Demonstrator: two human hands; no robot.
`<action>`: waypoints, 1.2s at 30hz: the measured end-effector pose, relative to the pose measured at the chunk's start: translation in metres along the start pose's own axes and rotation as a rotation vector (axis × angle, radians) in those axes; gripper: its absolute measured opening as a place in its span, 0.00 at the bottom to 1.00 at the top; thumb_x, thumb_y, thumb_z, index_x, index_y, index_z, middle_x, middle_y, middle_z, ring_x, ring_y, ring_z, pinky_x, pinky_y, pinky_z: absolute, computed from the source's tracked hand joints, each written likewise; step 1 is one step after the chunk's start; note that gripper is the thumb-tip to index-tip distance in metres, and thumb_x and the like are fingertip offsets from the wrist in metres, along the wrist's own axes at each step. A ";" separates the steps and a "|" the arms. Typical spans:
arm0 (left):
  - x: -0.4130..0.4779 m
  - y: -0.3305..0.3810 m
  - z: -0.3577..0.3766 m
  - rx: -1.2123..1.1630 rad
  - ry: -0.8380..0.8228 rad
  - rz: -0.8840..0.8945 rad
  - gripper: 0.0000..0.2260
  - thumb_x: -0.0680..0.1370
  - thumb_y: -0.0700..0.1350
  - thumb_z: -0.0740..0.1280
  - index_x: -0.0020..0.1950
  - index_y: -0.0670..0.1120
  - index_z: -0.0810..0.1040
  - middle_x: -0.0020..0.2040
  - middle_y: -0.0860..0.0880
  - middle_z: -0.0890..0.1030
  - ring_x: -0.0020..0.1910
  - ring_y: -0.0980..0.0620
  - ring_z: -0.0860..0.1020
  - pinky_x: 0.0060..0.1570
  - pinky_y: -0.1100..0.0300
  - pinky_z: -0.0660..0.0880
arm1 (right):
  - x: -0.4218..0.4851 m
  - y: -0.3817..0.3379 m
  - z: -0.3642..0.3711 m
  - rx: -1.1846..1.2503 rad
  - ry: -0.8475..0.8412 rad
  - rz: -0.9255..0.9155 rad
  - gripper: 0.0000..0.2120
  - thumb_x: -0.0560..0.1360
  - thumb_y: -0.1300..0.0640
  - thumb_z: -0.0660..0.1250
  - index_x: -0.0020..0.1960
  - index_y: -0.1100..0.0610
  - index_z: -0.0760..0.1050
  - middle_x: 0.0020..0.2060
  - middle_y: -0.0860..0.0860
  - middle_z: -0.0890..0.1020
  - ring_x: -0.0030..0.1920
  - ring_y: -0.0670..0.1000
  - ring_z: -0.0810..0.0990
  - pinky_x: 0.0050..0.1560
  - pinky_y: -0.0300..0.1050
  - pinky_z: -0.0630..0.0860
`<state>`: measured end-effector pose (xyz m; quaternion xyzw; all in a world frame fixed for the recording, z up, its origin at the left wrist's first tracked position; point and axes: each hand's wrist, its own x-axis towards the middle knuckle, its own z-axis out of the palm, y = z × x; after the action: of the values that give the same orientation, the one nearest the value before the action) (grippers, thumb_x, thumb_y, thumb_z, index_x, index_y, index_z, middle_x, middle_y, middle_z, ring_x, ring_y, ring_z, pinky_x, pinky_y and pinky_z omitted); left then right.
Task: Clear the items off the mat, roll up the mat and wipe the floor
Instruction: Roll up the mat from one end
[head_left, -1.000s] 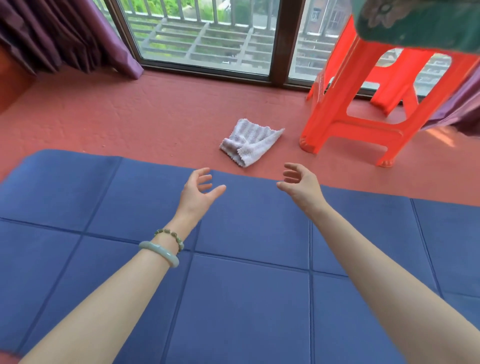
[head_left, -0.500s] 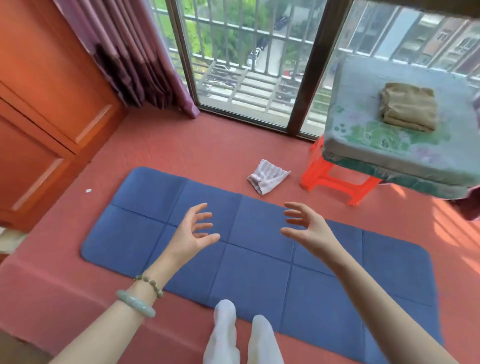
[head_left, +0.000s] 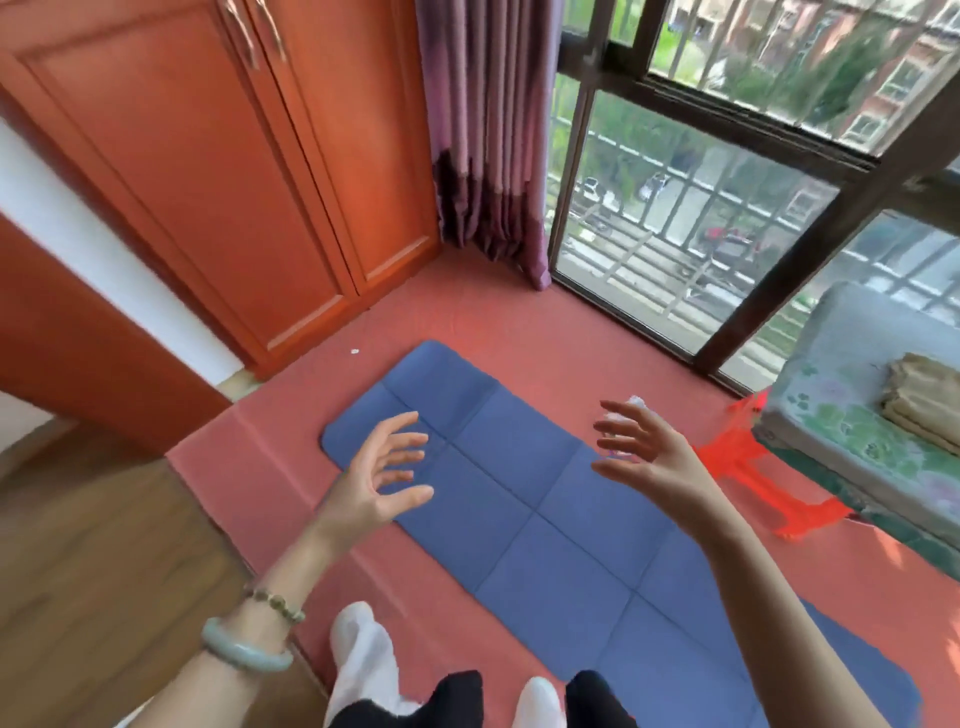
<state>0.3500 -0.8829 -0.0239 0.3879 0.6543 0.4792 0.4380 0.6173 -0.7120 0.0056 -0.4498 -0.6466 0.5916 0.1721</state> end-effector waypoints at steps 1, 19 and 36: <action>-0.004 -0.001 -0.018 0.001 0.025 0.009 0.34 0.63 0.51 0.73 0.67 0.54 0.68 0.61 0.50 0.77 0.59 0.54 0.77 0.56 0.61 0.74 | 0.006 -0.010 0.012 -0.006 -0.012 -0.012 0.29 0.69 0.69 0.72 0.64 0.48 0.70 0.56 0.51 0.79 0.56 0.48 0.79 0.49 0.38 0.77; 0.083 -0.011 -0.346 0.126 0.018 0.067 0.32 0.66 0.41 0.73 0.66 0.58 0.68 0.60 0.51 0.76 0.59 0.56 0.76 0.58 0.58 0.75 | 0.146 -0.138 0.286 0.034 0.063 -0.077 0.32 0.67 0.73 0.72 0.60 0.43 0.69 0.55 0.50 0.79 0.54 0.42 0.79 0.54 0.41 0.78; 0.319 0.017 -0.453 0.258 -0.160 0.130 0.34 0.67 0.41 0.74 0.69 0.54 0.65 0.61 0.53 0.75 0.58 0.59 0.75 0.55 0.66 0.73 | 0.348 -0.194 0.338 0.097 0.219 -0.057 0.34 0.68 0.72 0.71 0.63 0.43 0.66 0.58 0.51 0.77 0.59 0.50 0.76 0.56 0.44 0.74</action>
<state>-0.1768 -0.7132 -0.0009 0.5193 0.6469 0.3859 0.4036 0.1021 -0.6248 -0.0051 -0.4844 -0.6070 0.5645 0.2798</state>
